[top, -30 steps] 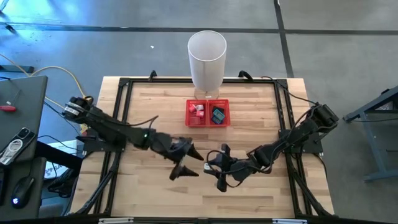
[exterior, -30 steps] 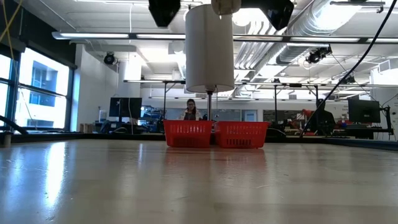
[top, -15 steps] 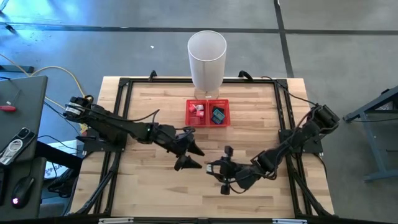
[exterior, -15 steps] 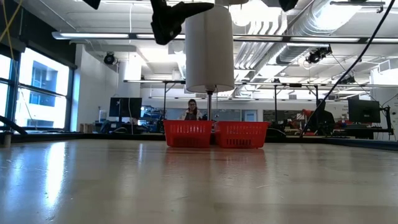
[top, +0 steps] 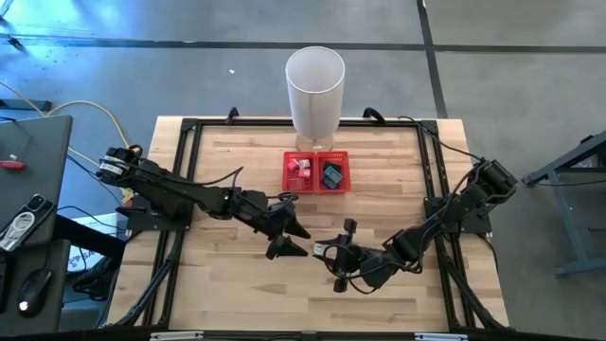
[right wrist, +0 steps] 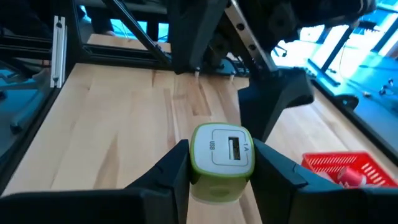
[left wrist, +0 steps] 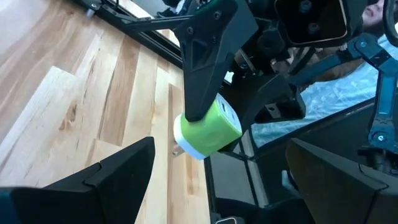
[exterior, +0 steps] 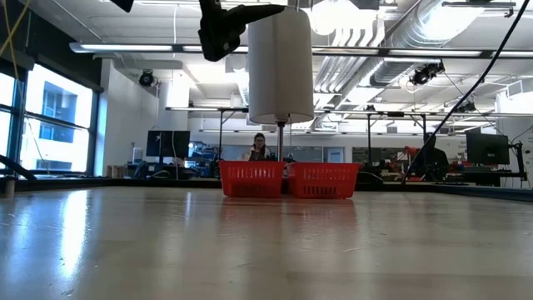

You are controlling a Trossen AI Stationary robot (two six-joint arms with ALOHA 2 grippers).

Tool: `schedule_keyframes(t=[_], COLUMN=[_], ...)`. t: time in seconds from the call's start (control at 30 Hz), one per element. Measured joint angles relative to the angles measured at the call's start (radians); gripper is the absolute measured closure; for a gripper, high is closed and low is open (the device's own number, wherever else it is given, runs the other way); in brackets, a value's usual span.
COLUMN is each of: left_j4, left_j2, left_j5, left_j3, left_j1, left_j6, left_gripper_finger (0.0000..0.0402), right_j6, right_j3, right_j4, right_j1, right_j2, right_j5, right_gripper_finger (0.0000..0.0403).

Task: Pick & Place Office items
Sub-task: Put the green charger adapter into the left red bin

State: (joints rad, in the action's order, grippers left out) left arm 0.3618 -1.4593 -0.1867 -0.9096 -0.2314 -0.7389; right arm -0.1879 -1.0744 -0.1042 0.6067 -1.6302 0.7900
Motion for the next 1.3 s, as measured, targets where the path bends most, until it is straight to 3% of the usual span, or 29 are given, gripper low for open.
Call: schedule_keyframes(t=[0.37, 0.77, 1.3], left_j4=[0.0, 0.001, 0.112], left_j2=[0.0, 0.0, 0.0], left_j5=[0.009, 0.061, 0.072], left_j3=[0.0, 0.0, 0.0], left_j1=[0.022, 0.028, 0.02], left_j6=[-0.172, -0.241, -0.214], left_gripper_finger=[0.005, 0.005, 0.005], right_j6=[0.151, 0.218, 0.3], right_j3=[0.0, 0.0, 0.0], right_j4=[-0.088, -0.095, -0.153], right_j1=[0.0, -0.028, -0.09], right_j2=[0.0, 0.0, 0.0], right_j5=[0.0, 0.05, 0.031], right_gripper_finger=[0.0282, 0.0282, 0.0282])
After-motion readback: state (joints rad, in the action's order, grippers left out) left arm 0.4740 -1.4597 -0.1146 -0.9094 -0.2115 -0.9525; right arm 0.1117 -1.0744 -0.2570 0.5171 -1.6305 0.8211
